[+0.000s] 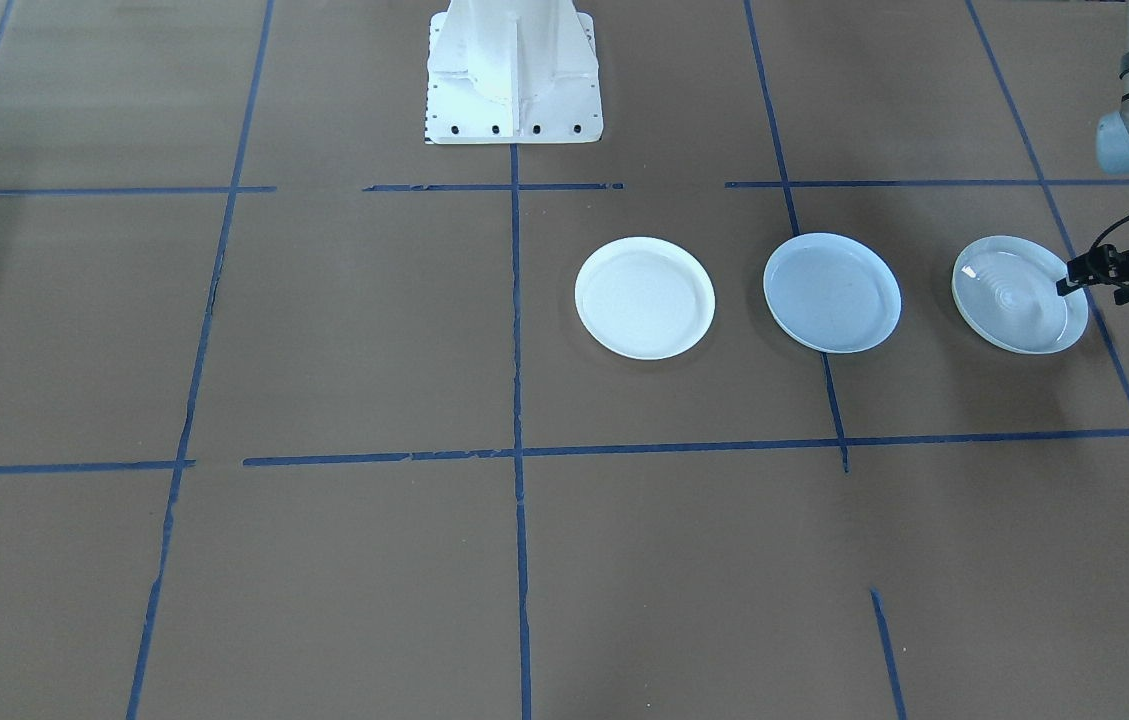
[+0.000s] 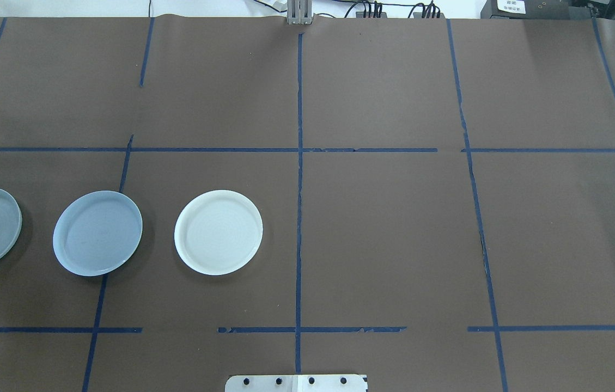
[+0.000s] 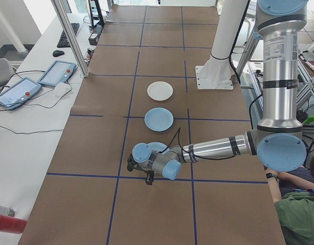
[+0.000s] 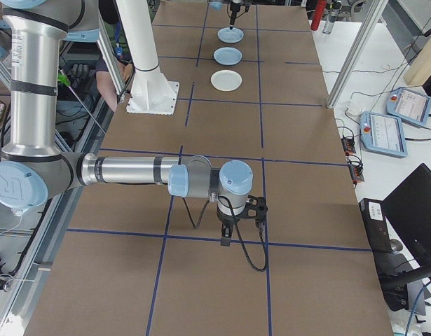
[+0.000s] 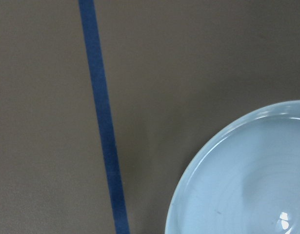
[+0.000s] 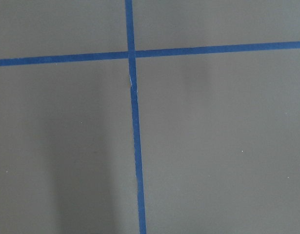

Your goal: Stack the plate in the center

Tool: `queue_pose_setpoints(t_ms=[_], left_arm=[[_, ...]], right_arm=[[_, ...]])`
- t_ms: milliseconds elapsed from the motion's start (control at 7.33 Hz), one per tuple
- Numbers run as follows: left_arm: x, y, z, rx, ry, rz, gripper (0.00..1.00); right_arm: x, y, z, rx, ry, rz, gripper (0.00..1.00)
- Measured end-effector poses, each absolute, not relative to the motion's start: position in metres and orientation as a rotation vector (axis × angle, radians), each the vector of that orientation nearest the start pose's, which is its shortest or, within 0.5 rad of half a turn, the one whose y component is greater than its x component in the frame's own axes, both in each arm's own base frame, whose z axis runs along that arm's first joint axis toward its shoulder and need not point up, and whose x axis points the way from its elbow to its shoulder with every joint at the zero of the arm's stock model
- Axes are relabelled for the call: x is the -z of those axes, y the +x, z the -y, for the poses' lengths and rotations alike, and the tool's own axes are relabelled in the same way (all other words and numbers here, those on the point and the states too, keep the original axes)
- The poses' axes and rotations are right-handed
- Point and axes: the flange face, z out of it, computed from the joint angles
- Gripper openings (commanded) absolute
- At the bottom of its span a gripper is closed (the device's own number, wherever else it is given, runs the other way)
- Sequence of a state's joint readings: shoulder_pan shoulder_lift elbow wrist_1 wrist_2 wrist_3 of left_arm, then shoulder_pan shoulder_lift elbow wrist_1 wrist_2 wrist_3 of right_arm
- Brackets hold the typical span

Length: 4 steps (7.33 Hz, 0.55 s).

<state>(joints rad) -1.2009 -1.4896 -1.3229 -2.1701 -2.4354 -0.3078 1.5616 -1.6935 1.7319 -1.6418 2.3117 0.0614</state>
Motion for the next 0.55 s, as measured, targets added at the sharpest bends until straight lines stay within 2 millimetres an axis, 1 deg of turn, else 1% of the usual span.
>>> queue_pose_setpoints(t_ms=[136, 545], left_arm=[[-0.7492, 0.11, 0.4399, -0.177, -0.049, -0.895, 0.0], [-0.7483, 0.1106, 0.4403, -0.177, -0.05, -0.897, 0.0]], right_arm=[[-0.6459, 0.0621, 0.4378, -0.062, -0.057, 0.739, 1.0], [-0.6459, 0.0622, 0.4377, -0.062, -0.057, 0.739, 1.0]])
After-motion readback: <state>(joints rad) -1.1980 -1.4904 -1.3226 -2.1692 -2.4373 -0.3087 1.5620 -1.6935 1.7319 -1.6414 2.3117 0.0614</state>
